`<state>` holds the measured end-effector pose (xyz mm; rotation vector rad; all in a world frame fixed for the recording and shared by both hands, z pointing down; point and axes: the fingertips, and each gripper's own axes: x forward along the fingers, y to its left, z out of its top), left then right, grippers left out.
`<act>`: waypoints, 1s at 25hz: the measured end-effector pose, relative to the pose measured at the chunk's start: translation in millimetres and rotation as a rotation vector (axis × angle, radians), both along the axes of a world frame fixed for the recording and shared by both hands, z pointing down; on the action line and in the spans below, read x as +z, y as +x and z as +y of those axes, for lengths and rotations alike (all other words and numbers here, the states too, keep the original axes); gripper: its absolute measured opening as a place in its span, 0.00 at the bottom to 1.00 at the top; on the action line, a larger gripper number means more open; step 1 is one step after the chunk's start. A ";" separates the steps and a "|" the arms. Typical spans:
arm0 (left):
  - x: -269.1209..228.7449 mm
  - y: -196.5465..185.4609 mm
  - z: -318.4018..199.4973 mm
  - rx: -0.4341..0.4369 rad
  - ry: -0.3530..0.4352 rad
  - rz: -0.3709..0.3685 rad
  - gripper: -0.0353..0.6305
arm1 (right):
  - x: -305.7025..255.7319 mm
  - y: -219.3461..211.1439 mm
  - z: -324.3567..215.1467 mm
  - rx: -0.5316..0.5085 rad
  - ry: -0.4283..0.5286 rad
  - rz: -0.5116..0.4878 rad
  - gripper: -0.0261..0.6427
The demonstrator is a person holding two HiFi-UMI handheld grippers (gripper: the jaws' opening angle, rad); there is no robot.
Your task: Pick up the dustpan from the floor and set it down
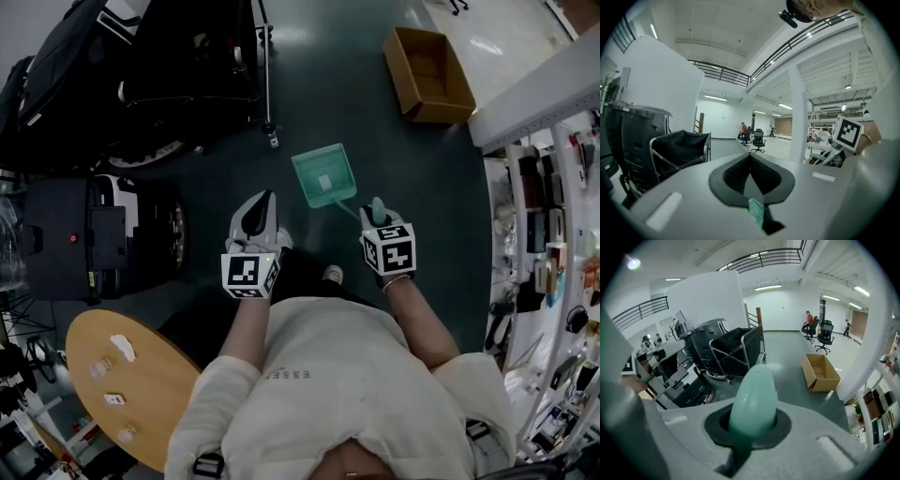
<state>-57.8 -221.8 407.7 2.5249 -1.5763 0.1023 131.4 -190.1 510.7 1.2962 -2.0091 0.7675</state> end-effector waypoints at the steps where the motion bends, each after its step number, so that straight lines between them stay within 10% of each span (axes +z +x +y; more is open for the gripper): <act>1: -1.9 0.4 6.4 -0.003 0.002 -0.002 0.08 | -6.1 2.6 3.6 -0.003 0.015 -0.003 0.03; 25: 10.2 16.4 31.4 0.015 -0.040 0.000 0.08 | -13.9 25.6 26.7 -0.005 0.060 0.000 0.03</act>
